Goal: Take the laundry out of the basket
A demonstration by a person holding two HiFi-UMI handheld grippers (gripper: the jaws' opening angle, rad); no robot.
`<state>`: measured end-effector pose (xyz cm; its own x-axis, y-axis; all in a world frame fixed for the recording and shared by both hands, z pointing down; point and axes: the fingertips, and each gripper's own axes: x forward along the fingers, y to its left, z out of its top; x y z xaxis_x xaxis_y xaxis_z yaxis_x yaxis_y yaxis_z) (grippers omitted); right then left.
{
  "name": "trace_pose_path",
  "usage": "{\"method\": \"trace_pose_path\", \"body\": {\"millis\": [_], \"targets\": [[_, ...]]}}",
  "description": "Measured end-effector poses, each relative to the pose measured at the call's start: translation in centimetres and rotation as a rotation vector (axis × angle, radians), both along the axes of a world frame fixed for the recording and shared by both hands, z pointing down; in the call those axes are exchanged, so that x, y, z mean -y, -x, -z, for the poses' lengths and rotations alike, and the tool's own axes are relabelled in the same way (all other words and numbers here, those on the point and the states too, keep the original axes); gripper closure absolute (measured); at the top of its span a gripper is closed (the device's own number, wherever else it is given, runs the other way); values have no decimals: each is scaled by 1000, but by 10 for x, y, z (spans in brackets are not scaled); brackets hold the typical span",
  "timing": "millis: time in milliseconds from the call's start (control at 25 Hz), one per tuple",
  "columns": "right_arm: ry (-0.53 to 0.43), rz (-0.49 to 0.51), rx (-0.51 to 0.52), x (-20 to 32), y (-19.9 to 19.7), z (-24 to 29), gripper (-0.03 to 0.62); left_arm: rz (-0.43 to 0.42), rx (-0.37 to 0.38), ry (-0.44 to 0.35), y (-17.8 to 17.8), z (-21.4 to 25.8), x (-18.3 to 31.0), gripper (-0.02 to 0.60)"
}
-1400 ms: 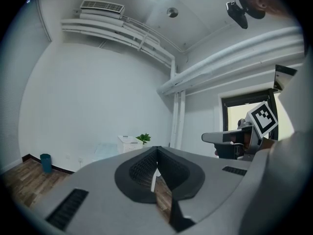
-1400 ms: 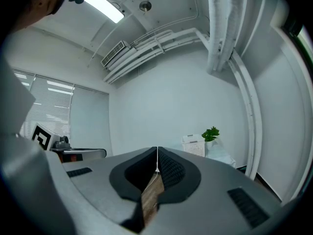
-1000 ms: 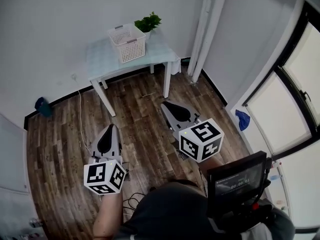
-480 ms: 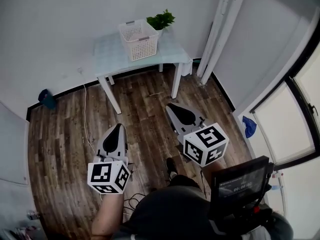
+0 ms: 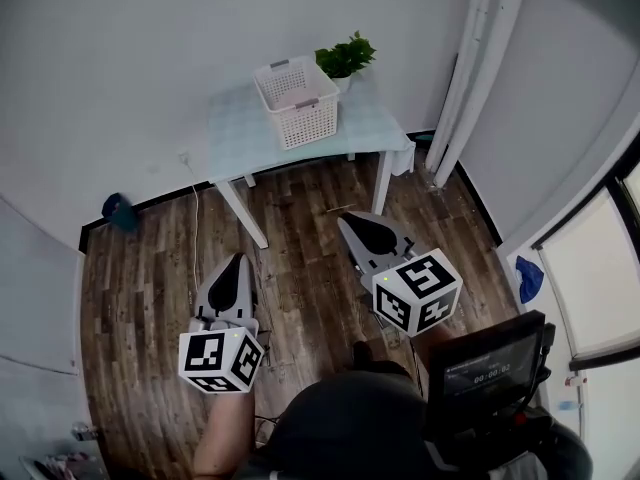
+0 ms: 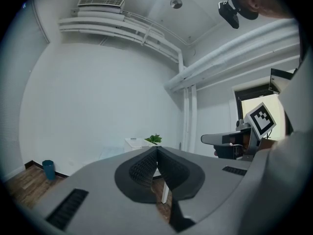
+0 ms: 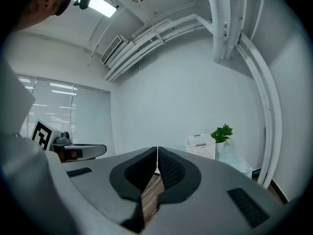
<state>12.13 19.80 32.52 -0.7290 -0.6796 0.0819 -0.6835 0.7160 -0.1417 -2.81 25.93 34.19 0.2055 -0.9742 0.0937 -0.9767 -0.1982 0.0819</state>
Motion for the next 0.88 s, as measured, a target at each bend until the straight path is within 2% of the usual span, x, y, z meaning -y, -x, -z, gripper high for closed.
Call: {"method": "trace_pose_path", "body": {"millis": [520,880], "targets": [[35,26,40,131,-50,-12,576,-1,41,47,-49,-9,129,572],[60,35,53,205,-35,-27,576,-20,54,83,-44,-21,199,572]]}}
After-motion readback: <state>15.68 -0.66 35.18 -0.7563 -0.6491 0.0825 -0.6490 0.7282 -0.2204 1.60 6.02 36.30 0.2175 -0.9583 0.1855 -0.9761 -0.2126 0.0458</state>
